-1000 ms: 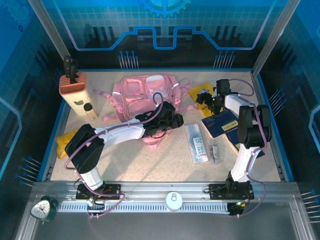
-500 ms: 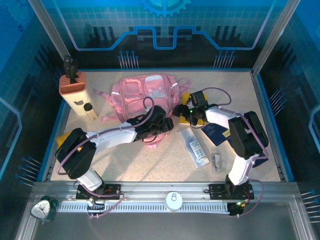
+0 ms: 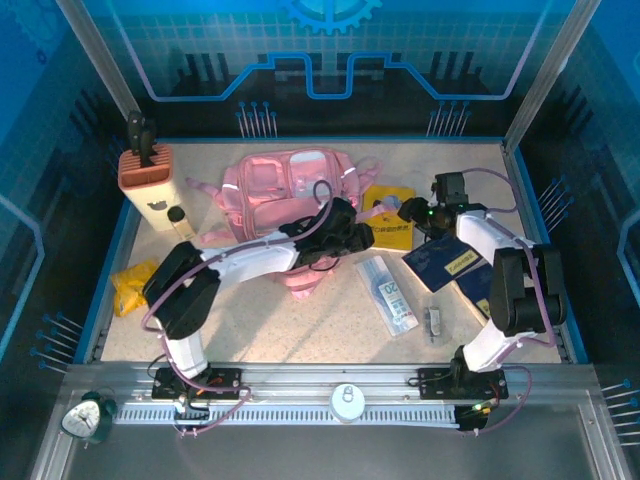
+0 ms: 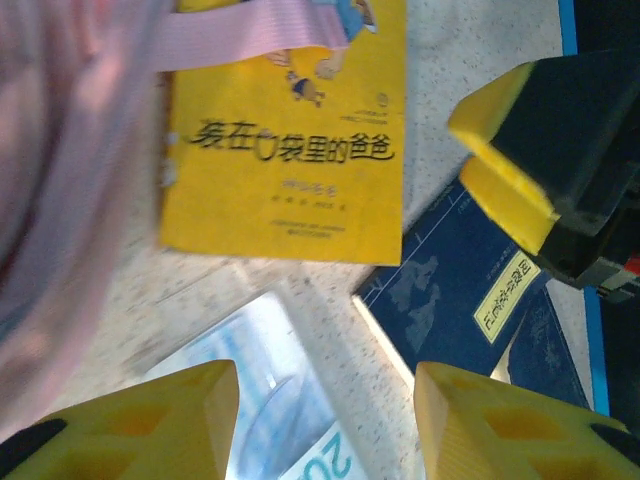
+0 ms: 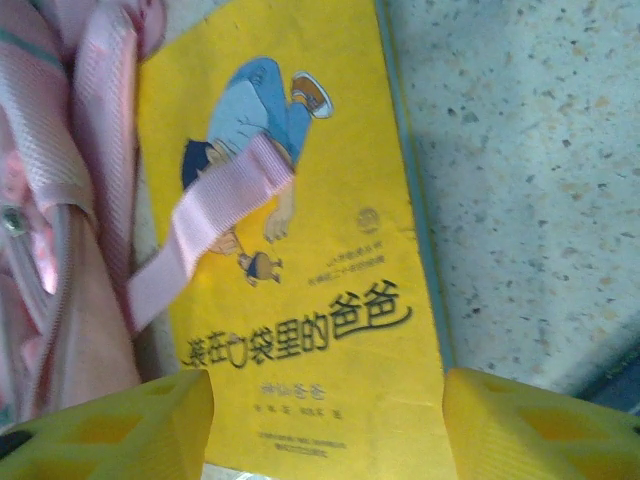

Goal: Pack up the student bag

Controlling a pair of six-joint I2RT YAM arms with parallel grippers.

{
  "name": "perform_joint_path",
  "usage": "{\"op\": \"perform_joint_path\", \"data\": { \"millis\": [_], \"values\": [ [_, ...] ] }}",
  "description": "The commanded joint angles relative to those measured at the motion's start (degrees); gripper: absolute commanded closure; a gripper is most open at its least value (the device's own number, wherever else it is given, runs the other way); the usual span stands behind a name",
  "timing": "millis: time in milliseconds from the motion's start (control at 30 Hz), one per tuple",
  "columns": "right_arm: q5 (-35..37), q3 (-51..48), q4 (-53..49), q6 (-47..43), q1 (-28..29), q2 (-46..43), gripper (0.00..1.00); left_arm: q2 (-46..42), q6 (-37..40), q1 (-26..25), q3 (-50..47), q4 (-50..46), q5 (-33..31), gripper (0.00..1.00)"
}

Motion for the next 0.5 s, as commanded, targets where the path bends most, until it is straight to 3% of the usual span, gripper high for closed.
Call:
{"op": "perform_joint_path", "data": {
  "millis": [0, 167, 467],
  "values": [
    [-2.6, 3.3, -4.7, -4.9, -1.8, 4.0, 0.4, 4.9, 2.7, -0.1, 5.8, -1.3, 0.4, 0.51],
    [-2.4, 4.6, -5.6, -6.7, -2.3, 7.3, 0.45, 11.7, 3.2, 0.7, 10.8, -2.5, 0.3, 0.52],
    [-5.4, 7.7, -7.0, -8.5, -1.7, 13.0, 0.42, 19.2, 2.9, 2.2, 16.1, -4.8, 2.3, 0.54]
  ]
}}
